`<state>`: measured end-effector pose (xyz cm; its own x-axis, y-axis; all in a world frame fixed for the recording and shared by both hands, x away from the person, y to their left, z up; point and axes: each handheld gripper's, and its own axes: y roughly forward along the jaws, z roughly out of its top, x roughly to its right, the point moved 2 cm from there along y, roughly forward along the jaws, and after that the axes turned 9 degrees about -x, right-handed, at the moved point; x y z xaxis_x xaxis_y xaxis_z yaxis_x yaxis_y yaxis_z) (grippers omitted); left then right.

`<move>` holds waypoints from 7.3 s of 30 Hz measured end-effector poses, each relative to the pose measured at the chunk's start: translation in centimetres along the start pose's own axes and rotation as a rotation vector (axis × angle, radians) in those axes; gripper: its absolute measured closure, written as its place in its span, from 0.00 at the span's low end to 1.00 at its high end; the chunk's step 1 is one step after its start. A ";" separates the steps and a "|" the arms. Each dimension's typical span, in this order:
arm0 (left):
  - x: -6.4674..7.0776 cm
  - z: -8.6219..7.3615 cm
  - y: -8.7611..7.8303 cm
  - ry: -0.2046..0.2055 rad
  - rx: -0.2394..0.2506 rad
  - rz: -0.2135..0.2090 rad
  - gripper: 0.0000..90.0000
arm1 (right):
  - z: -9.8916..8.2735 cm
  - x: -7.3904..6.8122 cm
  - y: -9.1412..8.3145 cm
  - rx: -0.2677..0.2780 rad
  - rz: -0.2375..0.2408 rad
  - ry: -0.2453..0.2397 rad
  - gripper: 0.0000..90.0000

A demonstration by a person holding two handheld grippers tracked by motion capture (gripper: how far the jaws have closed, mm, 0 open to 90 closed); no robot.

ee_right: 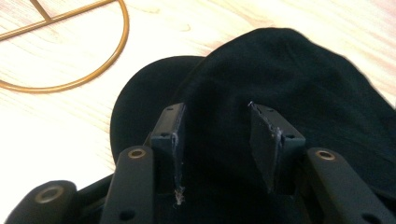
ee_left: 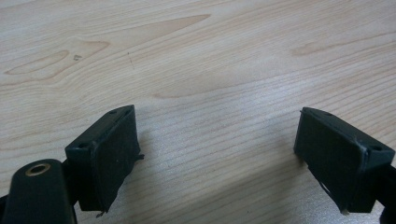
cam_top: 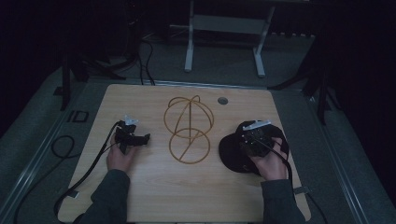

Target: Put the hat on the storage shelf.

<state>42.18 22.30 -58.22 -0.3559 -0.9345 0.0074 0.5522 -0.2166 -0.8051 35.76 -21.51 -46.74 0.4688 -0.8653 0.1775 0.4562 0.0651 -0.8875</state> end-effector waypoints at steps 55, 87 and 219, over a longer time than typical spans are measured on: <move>0.0 0.0 0.0 0.000 -0.002 0.000 0.15 | 4.4 0.9 6.4 -0.395 0.155 0.262 0.56; 0.0 0.0 0.0 0.000 -0.002 0.000 0.15 | 4.5 1.7 5.8 -0.454 0.209 0.046 0.87; 0.0 0.0 0.0 0.001 -0.005 -0.001 0.15 | 8.1 1.1 -8.1 -0.258 0.154 -0.523 0.87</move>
<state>42.16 22.31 -58.20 -0.3569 -0.9341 0.0074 0.5485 -0.2159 -0.8078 38.65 -18.95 -35.91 0.8545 -0.4922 0.1660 0.1860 -0.0085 -0.9825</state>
